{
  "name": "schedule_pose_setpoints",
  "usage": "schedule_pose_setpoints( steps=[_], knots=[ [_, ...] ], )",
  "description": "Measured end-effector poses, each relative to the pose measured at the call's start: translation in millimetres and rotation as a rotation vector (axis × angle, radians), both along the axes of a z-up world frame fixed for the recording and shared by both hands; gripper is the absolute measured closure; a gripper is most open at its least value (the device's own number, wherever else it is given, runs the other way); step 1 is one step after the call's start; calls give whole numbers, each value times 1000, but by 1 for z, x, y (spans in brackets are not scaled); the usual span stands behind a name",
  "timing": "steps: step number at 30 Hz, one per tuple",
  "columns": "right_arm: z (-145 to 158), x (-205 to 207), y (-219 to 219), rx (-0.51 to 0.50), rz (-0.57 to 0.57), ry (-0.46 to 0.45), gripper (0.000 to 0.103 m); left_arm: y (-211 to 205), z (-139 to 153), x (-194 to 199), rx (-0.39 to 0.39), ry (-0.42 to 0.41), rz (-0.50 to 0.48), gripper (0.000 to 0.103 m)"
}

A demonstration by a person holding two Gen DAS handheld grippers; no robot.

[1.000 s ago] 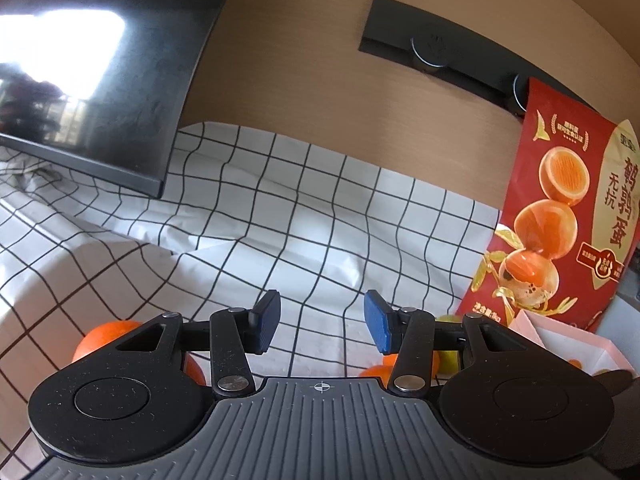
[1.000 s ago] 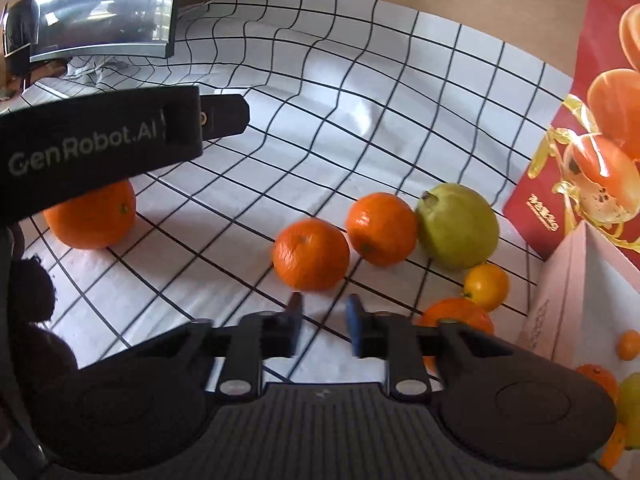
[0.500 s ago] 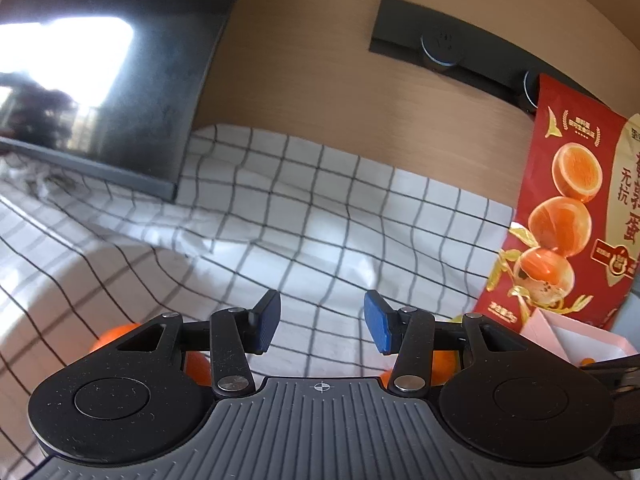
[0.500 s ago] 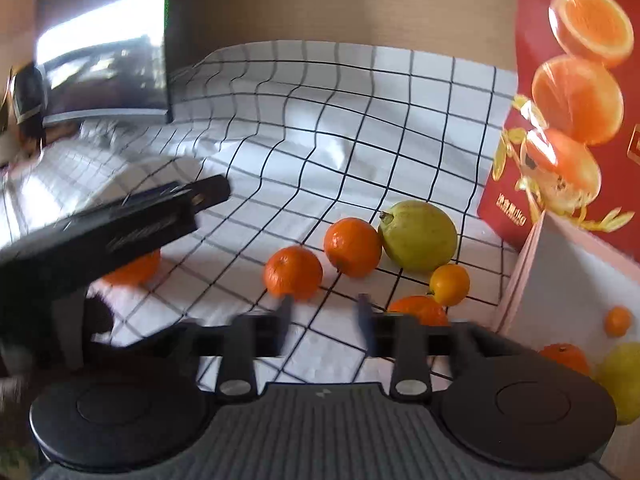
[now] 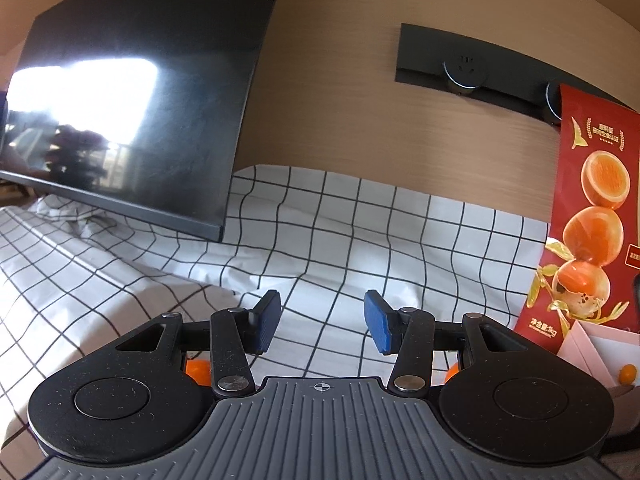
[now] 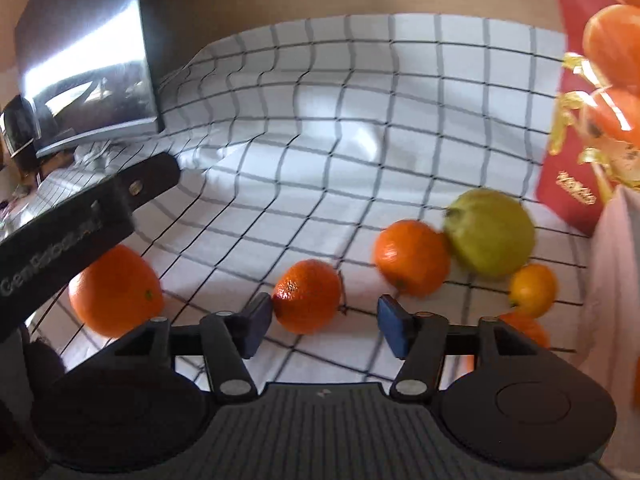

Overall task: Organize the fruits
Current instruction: 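Close the right tool on a tangerine while the left tool approaches an orange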

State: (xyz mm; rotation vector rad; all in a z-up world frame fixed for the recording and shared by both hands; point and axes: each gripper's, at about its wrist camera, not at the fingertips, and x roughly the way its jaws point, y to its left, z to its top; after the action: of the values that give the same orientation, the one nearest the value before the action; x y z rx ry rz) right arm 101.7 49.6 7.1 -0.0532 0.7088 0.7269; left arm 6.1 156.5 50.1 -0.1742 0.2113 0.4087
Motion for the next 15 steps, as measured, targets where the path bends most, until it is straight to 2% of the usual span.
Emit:
schedule_pose_setpoints(
  steps=[2, 4, 6, 9, 12, 13, 14, 15],
  knots=[
    [-3, -4, 8, -17, 18, 0, 57, 4, 0, -1, -17, -1, -16, 52],
    [-2, -7, 9, -10, 25, 2, 66, 16, 3, -5, -86, 12, -56, 52],
    [2, -14, 9, -47, 21, -10, 68, 34, 8, -11, -143, 32, -126, 52],
    [11, -33, -6, -88, 48, -69, 69, 62, 17, -18, -138, 140, -152, 52],
    [21, -57, -36, -99, 90, -108, 72, 89, 17, -25, -180, 239, -160, 52],
    [23, -63, -45, -99, 101, -110, 77, 95, 16, -29, -190, 242, -158, 52],
    [25, -73, -57, -96, 114, -110, 89, 101, 15, -32, -199, 242, -147, 52],
    [26, -80, -66, -94, 121, -111, 90, 106, 13, -35, -206, 243, -134, 52]
  ],
)
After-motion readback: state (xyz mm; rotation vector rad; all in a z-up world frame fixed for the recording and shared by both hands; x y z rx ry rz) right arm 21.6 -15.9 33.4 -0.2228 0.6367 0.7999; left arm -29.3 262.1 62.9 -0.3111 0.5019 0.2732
